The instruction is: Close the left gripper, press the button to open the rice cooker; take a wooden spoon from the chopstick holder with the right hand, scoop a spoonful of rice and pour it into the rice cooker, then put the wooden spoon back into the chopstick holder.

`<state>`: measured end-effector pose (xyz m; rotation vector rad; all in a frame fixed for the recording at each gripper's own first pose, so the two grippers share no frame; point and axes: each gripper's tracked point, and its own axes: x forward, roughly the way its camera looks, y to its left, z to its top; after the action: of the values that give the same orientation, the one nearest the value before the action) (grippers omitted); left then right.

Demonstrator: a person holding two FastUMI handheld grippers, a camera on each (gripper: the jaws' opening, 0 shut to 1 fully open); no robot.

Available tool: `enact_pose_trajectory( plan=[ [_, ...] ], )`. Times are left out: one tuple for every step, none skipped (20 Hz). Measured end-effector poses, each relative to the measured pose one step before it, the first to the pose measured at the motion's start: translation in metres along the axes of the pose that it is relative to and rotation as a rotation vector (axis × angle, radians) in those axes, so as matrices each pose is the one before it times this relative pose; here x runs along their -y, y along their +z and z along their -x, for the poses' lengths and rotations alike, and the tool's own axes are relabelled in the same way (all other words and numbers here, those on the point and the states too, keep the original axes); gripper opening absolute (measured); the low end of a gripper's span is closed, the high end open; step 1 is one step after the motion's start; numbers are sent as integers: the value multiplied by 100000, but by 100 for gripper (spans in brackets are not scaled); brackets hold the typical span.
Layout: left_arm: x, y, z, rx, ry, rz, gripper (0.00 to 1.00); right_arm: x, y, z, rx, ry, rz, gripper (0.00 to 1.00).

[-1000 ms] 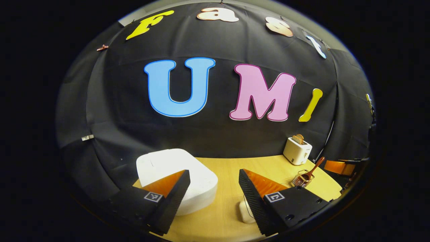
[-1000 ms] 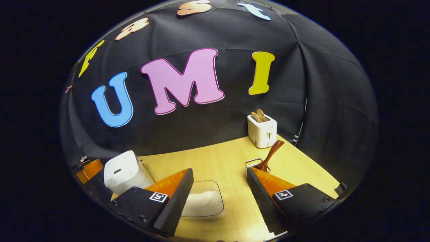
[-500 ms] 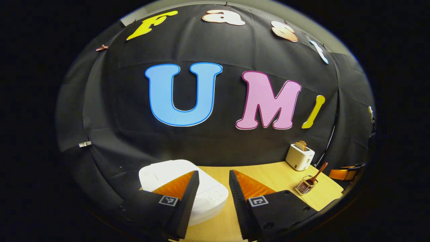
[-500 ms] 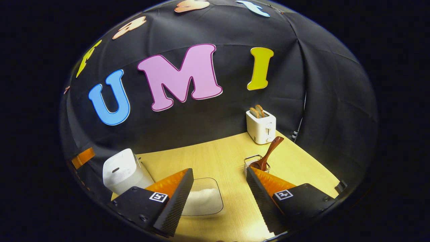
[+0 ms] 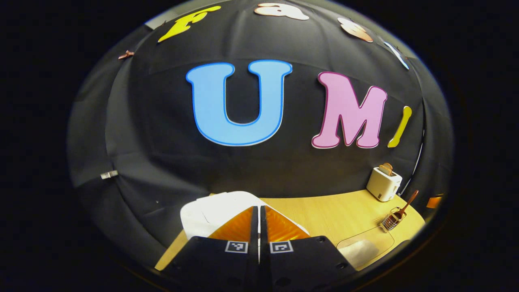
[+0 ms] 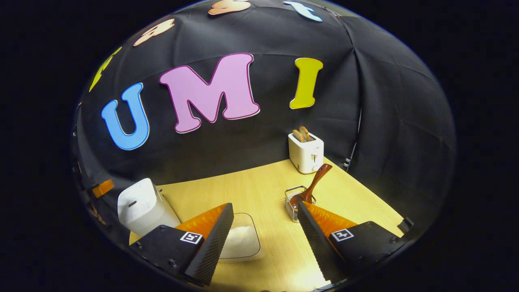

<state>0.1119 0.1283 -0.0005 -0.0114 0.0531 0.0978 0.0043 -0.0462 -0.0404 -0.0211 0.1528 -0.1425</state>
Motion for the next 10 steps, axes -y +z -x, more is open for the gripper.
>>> enact_pose_trajectory(
  plan=[
    [-423, -1067, -765, -3149, -156, 2452, 5, 409, -27, 49, -111, -1006, -435, 99],
    [-589, -1045, -650, -3487, 632, 1540, 5, 321, -112, 57, -121, -1052, -437, 99],
    [-487, -789, -642, -2924, 84, 1030, 5, 354, 40, 94, 57, -1057, -315, 99],
    [-203, -1001, -723, -3149, 114, 1036, 5, 447, 41, 93, 90, -1107, -227, 99],
    [-170, -625, -589, -2529, 120, 1136, 5, 324, 6, 6, -2, -985, -321, 99],
    [4, -582, -647, -2367, -471, 1316, 6, 228, -80, 27, -190, -706, -311, 99],
    [-175, -598, -374, -2206, -152, 1140, 7, 192, -90, -39, -355, -620, -405, 99],
    [-202, -443, -247, -1265, -254, 762, 5, -58, -114, -99, -572, -464, -548, 99],
    [-77, -215, -118, -807, 221, 319, 5, 29, -147, 1, -658, -291, -527, 99],
    [-111, -194, -141, -514, -132, 181, 3, 92, -134, -18, -576, -116, -286, 99]
  ],
)
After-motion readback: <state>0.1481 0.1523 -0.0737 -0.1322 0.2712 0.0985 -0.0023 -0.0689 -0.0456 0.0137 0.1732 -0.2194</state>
